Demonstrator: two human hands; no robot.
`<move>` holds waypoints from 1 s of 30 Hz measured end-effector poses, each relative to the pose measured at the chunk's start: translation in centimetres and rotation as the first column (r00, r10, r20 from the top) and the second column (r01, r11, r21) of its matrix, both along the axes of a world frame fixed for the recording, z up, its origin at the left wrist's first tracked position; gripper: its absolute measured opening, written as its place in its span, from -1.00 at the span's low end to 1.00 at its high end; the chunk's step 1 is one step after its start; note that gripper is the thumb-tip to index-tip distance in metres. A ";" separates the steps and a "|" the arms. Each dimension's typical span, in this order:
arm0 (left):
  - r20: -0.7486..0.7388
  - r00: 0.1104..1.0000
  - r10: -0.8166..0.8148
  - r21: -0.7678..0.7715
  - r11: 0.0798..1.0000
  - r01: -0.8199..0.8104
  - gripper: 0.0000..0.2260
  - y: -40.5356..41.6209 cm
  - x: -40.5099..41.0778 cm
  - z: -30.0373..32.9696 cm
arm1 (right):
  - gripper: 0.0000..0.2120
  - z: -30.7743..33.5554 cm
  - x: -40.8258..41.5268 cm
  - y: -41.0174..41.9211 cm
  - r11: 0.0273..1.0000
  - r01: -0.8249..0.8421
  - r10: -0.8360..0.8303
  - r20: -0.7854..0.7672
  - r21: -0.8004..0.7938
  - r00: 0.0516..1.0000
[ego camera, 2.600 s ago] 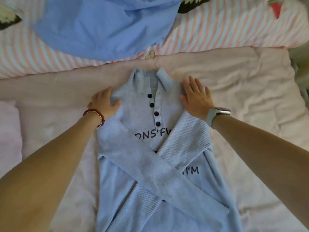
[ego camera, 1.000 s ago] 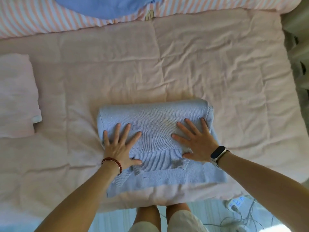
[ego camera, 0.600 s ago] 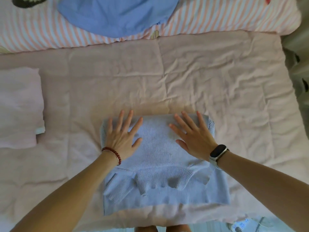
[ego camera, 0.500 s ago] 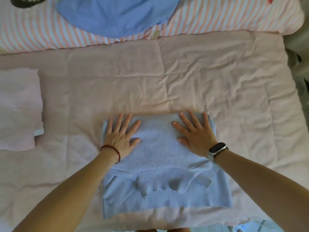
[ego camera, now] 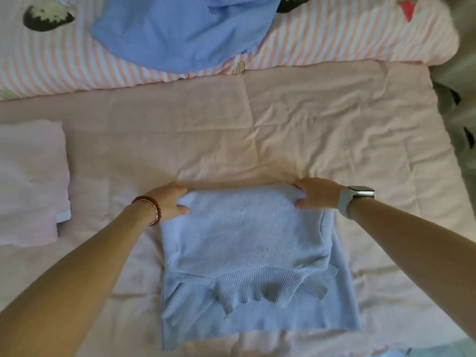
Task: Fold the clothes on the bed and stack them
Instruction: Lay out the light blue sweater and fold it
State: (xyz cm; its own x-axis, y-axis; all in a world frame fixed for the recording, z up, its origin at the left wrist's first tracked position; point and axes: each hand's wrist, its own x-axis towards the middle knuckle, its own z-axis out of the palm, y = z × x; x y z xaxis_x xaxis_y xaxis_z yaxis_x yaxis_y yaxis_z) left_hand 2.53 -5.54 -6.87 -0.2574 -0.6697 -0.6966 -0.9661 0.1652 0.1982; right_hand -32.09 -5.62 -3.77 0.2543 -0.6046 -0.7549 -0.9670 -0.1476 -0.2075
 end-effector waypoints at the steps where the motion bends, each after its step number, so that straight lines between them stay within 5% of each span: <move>1: -0.027 0.999 0.019 -0.008 1.000 -0.019 -0.65 0.1 -0.1 0.3 | -0.68 0.4 0.0 0.1 1.000 0.000 0.000 -0.009 -0.014 1.000; 4: -0.063 0.995 0.072 -0.063 0.995 -0.076 -0.74 -0.7 -0.4 2.4 | -0.83 1.9 -0.1 0.0 0.992 0.025 -0.026 -0.007 -0.128 1.000; 7: -0.099 0.990 0.098 -0.275 0.954 -0.122 -0.75 -2.9 -0.7 5.5 | -0.80 3.9 -0.3 -1.4 0.930 0.056 -0.058 0.004 -0.363 0.998; 11: -0.080 0.995 0.053 -0.627 0.774 -0.092 -0.76 -3.8 -1.9 9.6 | -0.78 6.7 -0.6 -2.8 0.727 0.047 -0.037 0.030 -0.685 0.999; 15: -0.104 0.982 -0.155 -0.712 0.701 0.035 -0.78 0.5 -1.7 10.7 | -0.84 7.6 -1.3 1.4 0.537 0.008 0.134 0.096 -0.843 0.986; 20: -0.002 0.948 -0.320 -0.559 0.786 0.264 -0.67 9.0 -0.3 6.0 | -0.63 3.4 -2.6 10.7 0.683 -0.190 0.287 0.021 -0.705 0.958; 24: 0.056 0.978 -0.203 -0.352 0.912 0.210 -0.58 12.2 -1.0 3.3 | -0.50 0.7 -1.7 14.6 0.831 -0.141 0.173 0.009 -0.538 0.985; 27: 0.021 1.000 -0.002 -0.410 0.912 0.011 -0.76 12.2 -3.2 3.2 | -0.72 0.4 -0.5 14.6 0.766 0.001 0.070 0.085 -0.643 0.994; 30: -0.041 0.998 0.050 -0.462 0.885 -0.063 -0.51 11.9 -6.4 2.7 | -0.64 0.2 1.6 13.1 0.717 0.044 0.021 0.085 -0.696 0.996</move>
State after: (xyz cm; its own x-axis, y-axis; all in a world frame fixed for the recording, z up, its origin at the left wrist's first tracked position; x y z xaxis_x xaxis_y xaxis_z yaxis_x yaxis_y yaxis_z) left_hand -3.87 6.34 -4.12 -0.2237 -0.9282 -0.2973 -0.9720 0.1900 0.1385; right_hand -30.50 7.53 -3.61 0.2839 -0.9541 -0.0956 -0.9541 -0.2711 -0.1275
